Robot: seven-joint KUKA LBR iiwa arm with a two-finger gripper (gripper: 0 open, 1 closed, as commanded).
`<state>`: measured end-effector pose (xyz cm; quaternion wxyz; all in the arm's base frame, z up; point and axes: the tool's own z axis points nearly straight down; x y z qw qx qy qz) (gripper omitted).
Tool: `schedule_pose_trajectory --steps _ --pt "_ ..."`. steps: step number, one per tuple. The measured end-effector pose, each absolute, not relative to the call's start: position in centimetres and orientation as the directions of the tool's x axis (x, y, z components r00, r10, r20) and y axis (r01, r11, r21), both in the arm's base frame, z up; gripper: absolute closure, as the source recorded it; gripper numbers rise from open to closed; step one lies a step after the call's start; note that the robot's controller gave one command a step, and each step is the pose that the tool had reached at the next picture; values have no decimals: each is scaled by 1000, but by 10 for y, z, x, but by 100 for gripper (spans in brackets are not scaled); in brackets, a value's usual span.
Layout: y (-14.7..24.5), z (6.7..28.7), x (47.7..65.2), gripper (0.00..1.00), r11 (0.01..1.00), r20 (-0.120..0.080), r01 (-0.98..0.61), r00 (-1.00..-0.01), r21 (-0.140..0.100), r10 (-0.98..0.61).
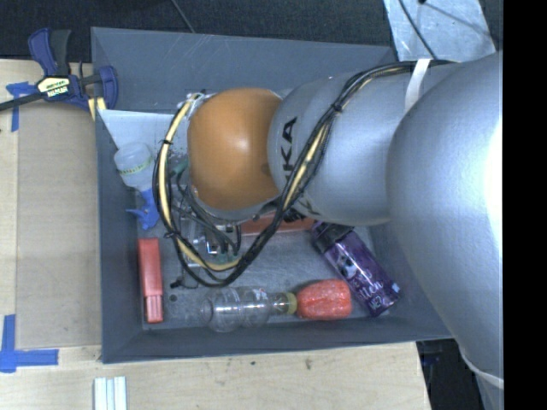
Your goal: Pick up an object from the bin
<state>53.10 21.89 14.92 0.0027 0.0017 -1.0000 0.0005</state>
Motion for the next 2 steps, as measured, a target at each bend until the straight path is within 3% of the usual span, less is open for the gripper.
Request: schedule_pose_trajectory --steps 1,2 --pt "218 154 533 0 1000 -2 0 -1000 1 0" --pt "200 127 563 0 999 -10 -39 -999 4 -39"
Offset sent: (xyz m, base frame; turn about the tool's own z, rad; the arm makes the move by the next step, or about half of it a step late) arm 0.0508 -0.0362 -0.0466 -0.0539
